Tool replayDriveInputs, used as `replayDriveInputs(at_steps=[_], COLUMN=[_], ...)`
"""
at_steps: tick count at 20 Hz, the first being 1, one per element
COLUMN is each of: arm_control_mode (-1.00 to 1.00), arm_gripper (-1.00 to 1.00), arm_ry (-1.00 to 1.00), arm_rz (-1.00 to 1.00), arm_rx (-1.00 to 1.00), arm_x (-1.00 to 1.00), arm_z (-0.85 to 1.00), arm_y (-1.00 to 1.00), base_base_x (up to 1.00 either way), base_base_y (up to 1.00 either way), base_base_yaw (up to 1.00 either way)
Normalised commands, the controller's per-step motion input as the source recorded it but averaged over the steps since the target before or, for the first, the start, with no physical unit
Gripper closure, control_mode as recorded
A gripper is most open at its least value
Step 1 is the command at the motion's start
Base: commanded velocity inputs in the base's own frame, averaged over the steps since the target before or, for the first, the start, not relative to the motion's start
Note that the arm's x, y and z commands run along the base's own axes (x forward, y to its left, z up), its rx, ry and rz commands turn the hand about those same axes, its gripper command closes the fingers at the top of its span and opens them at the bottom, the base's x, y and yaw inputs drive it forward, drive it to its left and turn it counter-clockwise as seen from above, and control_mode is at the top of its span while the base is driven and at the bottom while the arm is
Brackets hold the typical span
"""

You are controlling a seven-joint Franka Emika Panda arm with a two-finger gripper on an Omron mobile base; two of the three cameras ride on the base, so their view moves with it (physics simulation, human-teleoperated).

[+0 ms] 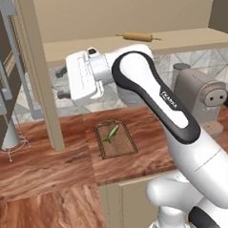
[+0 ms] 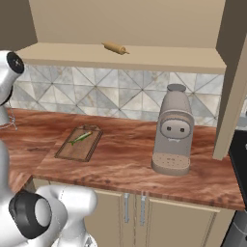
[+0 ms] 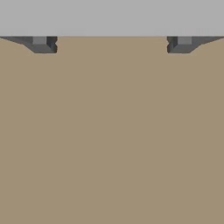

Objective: Open the cabinet, retrieve the rolling pin, and place it next to the meat on the cutting board to prepare for tenderizing.

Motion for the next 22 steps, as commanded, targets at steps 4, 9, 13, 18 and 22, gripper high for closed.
replayDriveInputs(at_steps=[4, 9, 13, 18, 22], arm_control_mode=[-1.00, -1.00, -1.00, -1.00, -1.00], arm_gripper=[-1.00, -1.00, -1.00, -1.00, -1.00], arm_ry=[-0.05, -0.02, 0.00, 0.00, 0.01], arm_rz=[-0.07, -0.07, -0.09, -0.18, -0.22], arm_rx=[0.00, 0.00, 0.00, -0.01, -0.02], arm_x=[0.00, 0.03, 0.03, 0.00, 0.03], arm_z=[0.06, 0.15, 0.17, 0.14, 0.16], arm_y=[-0.56, -0.68, -0.83, -0.89, -0.89], base_base_x=[0.00, 0.00, 0.00, 0.00, 0.00], base_base_y=[0.00, 0.00, 0.00, 0.00, 0.00], base_base_yaw=[0.00, 0.00, 0.00, 0.00, 0.00])
